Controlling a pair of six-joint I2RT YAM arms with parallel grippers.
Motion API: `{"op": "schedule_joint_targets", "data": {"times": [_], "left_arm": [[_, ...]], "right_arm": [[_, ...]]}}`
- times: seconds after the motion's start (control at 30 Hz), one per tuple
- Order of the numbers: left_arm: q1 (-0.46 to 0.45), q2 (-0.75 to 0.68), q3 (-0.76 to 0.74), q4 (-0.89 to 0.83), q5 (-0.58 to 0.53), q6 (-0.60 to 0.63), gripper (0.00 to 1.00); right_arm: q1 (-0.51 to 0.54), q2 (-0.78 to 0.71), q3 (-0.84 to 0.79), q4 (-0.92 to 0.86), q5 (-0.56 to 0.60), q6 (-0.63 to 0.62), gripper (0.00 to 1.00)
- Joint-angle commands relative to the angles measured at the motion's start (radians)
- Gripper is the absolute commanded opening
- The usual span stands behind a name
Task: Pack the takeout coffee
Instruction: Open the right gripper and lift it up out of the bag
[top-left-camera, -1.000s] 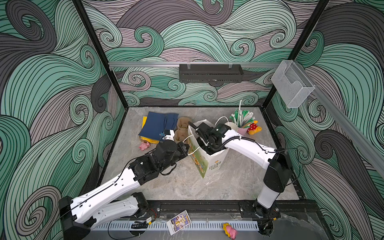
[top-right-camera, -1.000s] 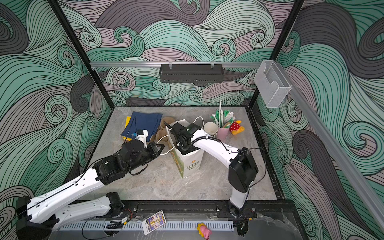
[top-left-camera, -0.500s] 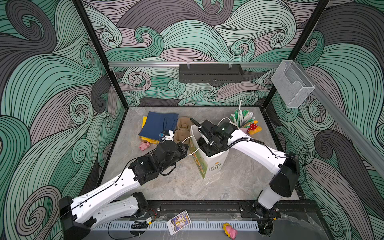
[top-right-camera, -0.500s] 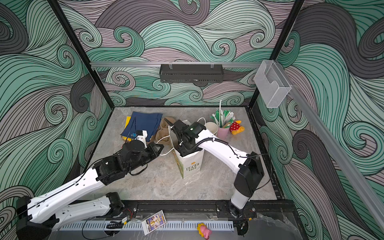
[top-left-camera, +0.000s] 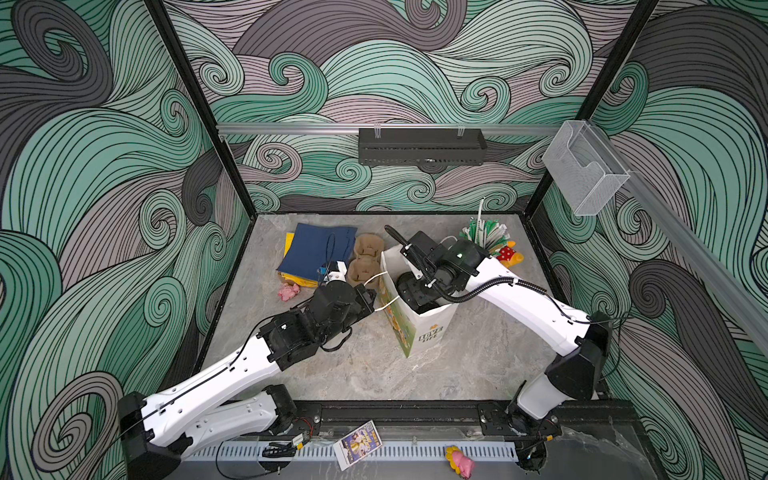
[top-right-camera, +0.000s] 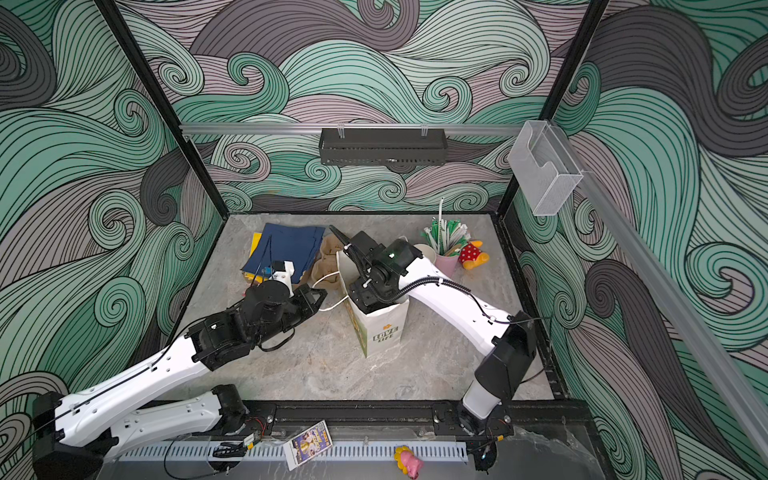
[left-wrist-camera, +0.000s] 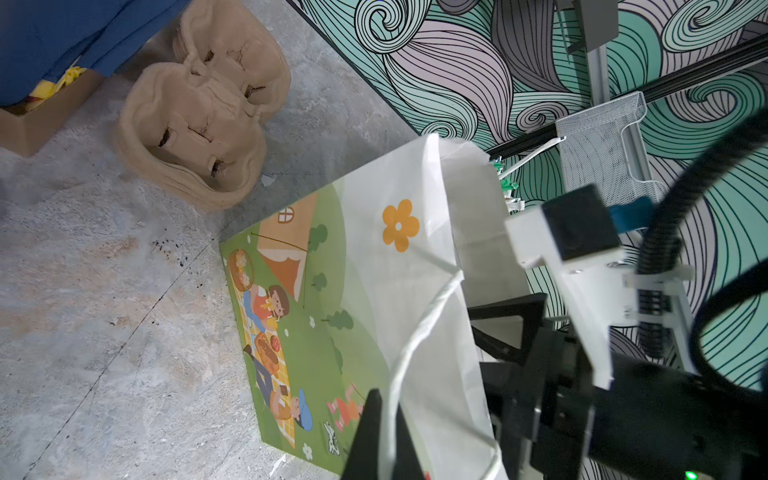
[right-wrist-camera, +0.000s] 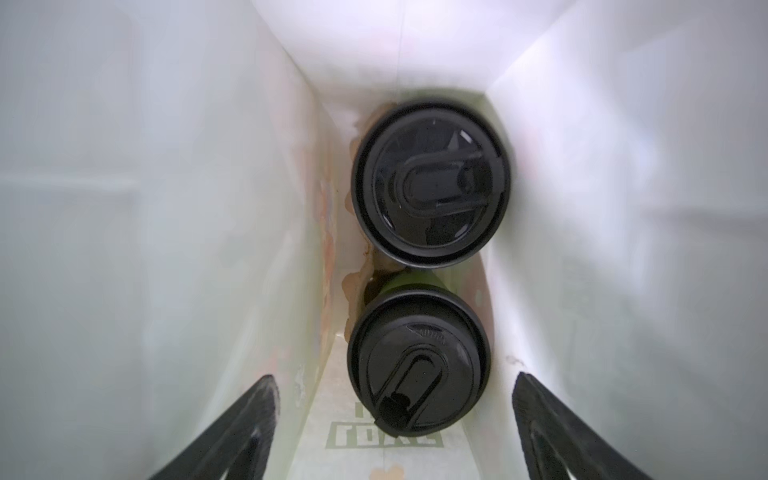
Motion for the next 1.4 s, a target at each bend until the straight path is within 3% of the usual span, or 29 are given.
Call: {"op": "schedule_joint_targets", "data": {"times": [0.0, 0.23, 0.37, 0.5, 0.57, 0.7, 1.0, 1.37], "left_arm": [[0.005, -0.007, 0.008, -0.04, -0.019, 0.002, 0.0], [0.006, 0.004, 0.014, -0.028, -0.009, 0.005, 0.0], [0.005, 0.004, 0.023, -0.005, 0.004, 0.026, 0.2], [0.005, 0.018, 0.059, 0.008, 0.05, 0.088, 0.46], [0.005, 0.021, 0.09, -0.027, 0.068, 0.11, 0.58], [0.005, -0.015, 0.106, -0.064, 0.056, 0.153, 0.71], [0.007, -0.033, 0.184, -0.154, -0.053, 0.271, 0.76], [0.017, 0.014, 0.202, -0.109, -0.104, 0.298, 0.75]], "right_arm": [[0.013, -0.055, 0.072, -0.02, 0.056, 0.01, 0.89], [0.042, -0.116, 0.205, -0.051, 0.004, -0.047, 0.87], [0.058, -0.214, 0.26, -0.053, -0.031, -0.082, 0.82], [0.043, -0.344, 0.235, -0.083, 0.16, -0.053, 0.79], [-0.011, -0.405, 0.18, -0.098, 0.258, -0.024, 0.75], [-0.172, -0.458, 0.081, -0.089, 0.275, 0.024, 0.69], [-0.502, -0.301, -0.02, 0.192, 0.051, -0.075, 0.68], [-0.633, 0.017, 0.104, 0.375, 0.089, -0.2, 0.5]]}}
